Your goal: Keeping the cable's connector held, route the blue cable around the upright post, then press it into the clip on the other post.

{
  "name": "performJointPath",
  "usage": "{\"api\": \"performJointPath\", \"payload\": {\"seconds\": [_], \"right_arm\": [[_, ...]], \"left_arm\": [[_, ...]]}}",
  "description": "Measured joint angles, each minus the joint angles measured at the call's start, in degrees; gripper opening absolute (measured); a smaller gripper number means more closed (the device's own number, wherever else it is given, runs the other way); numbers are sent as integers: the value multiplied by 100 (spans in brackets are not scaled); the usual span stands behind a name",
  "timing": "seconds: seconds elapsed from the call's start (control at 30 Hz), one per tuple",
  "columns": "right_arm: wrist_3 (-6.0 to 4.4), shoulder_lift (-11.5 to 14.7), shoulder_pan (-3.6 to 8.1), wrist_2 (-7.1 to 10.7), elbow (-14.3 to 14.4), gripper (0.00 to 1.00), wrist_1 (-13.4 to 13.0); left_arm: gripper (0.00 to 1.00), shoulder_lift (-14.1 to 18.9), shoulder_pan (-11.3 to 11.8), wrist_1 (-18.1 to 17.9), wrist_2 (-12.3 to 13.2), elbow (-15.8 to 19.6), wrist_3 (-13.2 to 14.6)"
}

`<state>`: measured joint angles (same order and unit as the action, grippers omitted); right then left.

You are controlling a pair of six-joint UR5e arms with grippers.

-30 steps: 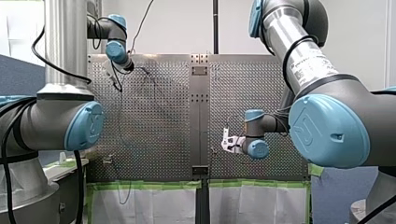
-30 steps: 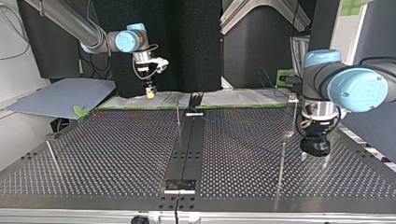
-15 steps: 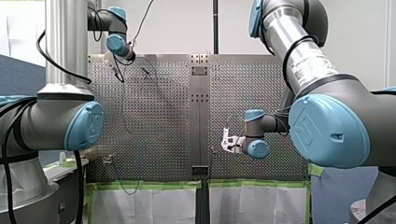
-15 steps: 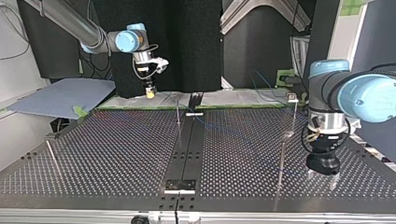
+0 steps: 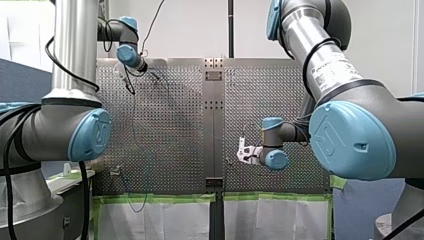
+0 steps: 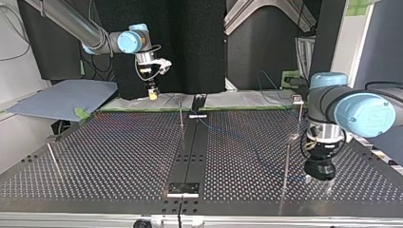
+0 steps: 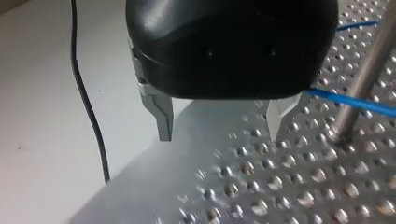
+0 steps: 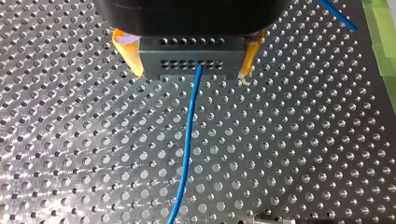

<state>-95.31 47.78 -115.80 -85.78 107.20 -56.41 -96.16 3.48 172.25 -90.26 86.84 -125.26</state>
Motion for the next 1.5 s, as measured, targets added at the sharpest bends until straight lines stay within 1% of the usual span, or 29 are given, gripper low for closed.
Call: {"api": "performJointPath", "payload": {"seconds": [0.13, 0.33, 0.43, 0.6, 0.8, 0.93, 1.2, 1.5], "right_arm": [[1, 0, 0, 3, 0, 0, 4], [2, 1, 0, 4, 0, 0, 6], [2, 0, 0, 4, 0, 0, 6], [2, 0, 0, 6, 0, 0, 12], [2, -1, 0, 8, 0, 0, 15], [4, 0, 0, 8, 0, 0, 15], [2, 0, 1, 8, 0, 0, 20], [2, 1, 0, 8, 0, 0, 24]], "left_arm": [[100, -165, 22, -14, -39, -8, 39], [100, -261, 64, -160, -45, -10, 22], [100, -299, 59, -158, -51, -11, 14], [100, -314, 60, -74, -85, -11, -62], [100, -317, 55, 229, -70, -10, -118], [100, -318, 47, 345, 36, 14, -171], [100, -318, 80, 290, 312, 238, -390], [100, -318, 178, -82, 740, 665, -796]]}}
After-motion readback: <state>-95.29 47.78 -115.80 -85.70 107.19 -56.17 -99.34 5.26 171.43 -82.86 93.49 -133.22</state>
